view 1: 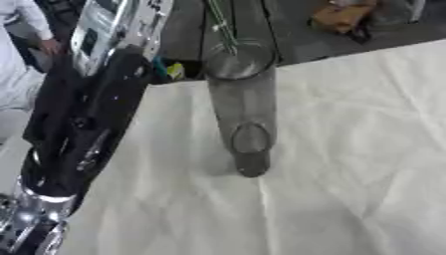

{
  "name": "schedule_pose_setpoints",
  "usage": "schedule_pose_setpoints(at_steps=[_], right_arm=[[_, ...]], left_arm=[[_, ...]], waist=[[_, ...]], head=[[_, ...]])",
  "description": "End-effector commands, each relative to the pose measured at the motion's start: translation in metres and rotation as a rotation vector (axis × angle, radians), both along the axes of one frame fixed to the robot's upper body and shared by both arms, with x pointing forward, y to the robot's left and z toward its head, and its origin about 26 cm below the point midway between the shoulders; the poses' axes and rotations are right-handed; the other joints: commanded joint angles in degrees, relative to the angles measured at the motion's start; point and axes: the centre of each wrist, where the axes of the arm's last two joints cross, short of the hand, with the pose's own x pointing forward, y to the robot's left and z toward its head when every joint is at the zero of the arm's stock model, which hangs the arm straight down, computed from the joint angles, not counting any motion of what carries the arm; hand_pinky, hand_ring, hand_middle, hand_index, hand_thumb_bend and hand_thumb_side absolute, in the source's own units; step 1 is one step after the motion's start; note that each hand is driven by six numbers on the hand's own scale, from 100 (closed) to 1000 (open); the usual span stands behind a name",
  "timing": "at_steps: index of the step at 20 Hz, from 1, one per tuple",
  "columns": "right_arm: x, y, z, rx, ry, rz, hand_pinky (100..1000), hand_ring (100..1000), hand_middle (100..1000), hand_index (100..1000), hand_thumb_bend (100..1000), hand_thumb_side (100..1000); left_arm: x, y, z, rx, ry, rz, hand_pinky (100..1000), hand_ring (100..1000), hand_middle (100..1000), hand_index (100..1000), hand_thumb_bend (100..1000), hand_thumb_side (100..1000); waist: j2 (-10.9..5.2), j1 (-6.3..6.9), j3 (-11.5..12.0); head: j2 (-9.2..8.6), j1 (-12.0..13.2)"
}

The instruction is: Arrange flowers into the vase.

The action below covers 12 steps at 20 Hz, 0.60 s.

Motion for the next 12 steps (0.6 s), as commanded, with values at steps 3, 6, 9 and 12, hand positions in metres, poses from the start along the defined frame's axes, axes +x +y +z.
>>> schedule_pose_setpoints(at_steps=[3,6,9,12], right_arm=[[-0.0019,0.0015,0.0085,-0.003,-0.032,0.009,847,699,511,818,100,1000],[-0.0019,0.0014,0.0086,-0.002,-0.033,0.008,848,699,511,818,100,1000],[-0.0018,0.0017,0.0087,-0.001,-0.034,0.008,848,699,511,818,100,1000],[-0.0017,0.0024,0.0084,0.002,-0.027,0.012,850,694,508,818,100,1000]], left_arm=[[-0.0025,-0.0008,0.0041,0.002,-0.021,-0.006,100,100,100,108,105,685],[-0.0010,-0.0014,0.0014,0.008,-0.015,-0.005,100,100,100,108,100,695],[0.0010,-0.0029,-0.0017,0.019,-0.012,-0.012,100,100,100,108,100,703],[0.0027,-0.0032,-0.0036,0.024,-0.014,-0.023,100,100,100,109,100,710]], waist=[[0.03,0.33,-0.12],[0.21,0.27,-0.17],[0.33,0.22,-0.18],[0.41,0.24,-0.17]], head=[[-0.69,0.01],[-0.76,-0.01],[-0.86,-0.03],[-0.79,-0.02]])
